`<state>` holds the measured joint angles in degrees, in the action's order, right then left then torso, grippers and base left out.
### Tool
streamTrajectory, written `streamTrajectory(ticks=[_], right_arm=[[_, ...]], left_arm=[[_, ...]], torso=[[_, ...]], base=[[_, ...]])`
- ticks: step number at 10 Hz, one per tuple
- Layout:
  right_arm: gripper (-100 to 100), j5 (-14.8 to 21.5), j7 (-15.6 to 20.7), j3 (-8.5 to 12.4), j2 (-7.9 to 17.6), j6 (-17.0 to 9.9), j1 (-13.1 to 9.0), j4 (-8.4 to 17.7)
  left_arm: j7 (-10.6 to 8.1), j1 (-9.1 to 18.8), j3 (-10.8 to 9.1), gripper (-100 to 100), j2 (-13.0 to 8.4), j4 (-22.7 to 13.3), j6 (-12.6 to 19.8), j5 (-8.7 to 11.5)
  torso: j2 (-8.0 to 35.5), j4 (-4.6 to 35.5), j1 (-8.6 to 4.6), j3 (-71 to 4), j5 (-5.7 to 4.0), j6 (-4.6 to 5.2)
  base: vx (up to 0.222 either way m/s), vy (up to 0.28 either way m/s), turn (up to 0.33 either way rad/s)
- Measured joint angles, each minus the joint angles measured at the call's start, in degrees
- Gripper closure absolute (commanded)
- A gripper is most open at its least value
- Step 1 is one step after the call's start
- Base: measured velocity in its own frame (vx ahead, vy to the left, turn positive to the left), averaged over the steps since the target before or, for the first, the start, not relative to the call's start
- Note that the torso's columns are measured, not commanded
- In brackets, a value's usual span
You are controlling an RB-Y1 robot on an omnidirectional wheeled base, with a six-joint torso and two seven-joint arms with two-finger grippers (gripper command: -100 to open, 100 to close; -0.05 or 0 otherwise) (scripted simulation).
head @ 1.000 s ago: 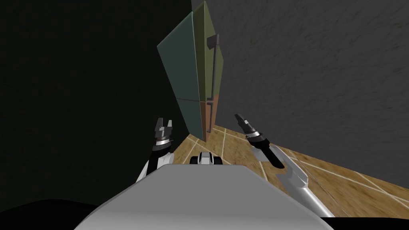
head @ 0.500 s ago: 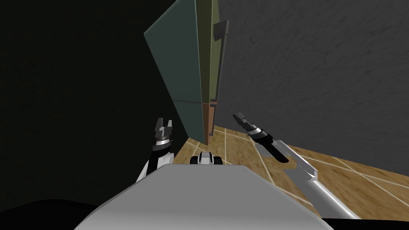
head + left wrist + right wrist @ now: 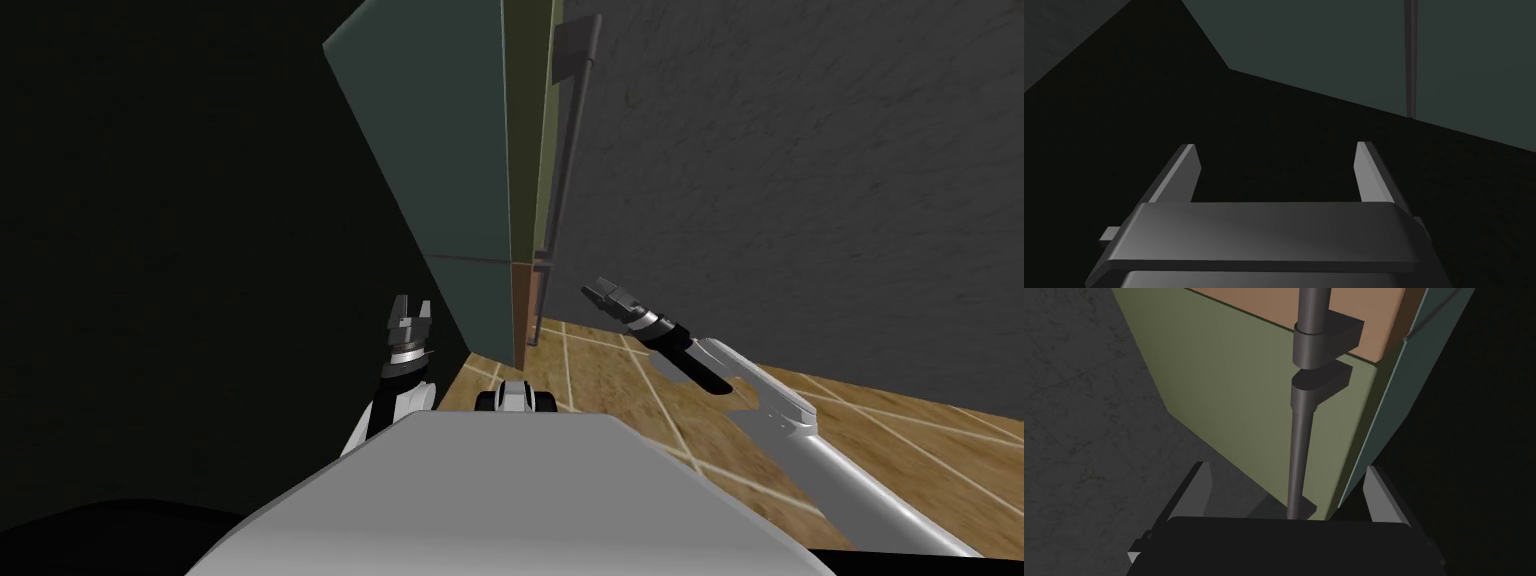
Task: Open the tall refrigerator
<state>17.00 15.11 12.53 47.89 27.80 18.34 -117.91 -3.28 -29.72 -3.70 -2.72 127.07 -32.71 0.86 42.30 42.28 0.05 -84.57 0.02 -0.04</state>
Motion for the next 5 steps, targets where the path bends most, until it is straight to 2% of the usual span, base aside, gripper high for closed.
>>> streamTrajectory(ticks=[1, 5], right_arm=[[-100, 0.78, 0.42, 0.25, 1.63, 0.05, -0.43, 0.71], [-100, 3.36, 1.81, 1.64, 7.77, 0.15, -1.56, 2.89]], left_arm=[[0.0, 0.0, 0.0, 0, 0.01, 0.0, 0.0, 0.0], [0.0, 0.01, 0.0, 0, 0.0, 0.0, 0.0, 0.0]], torso=[[0.06, 0.03, 0.12, 0.05, 0.04, 0.05], [0.08, 0.03, -0.25, 0.06, -0.08, 0.03]], base=[[0.107, 0.198, -0.214], [0.071, 0.129, -0.1]])
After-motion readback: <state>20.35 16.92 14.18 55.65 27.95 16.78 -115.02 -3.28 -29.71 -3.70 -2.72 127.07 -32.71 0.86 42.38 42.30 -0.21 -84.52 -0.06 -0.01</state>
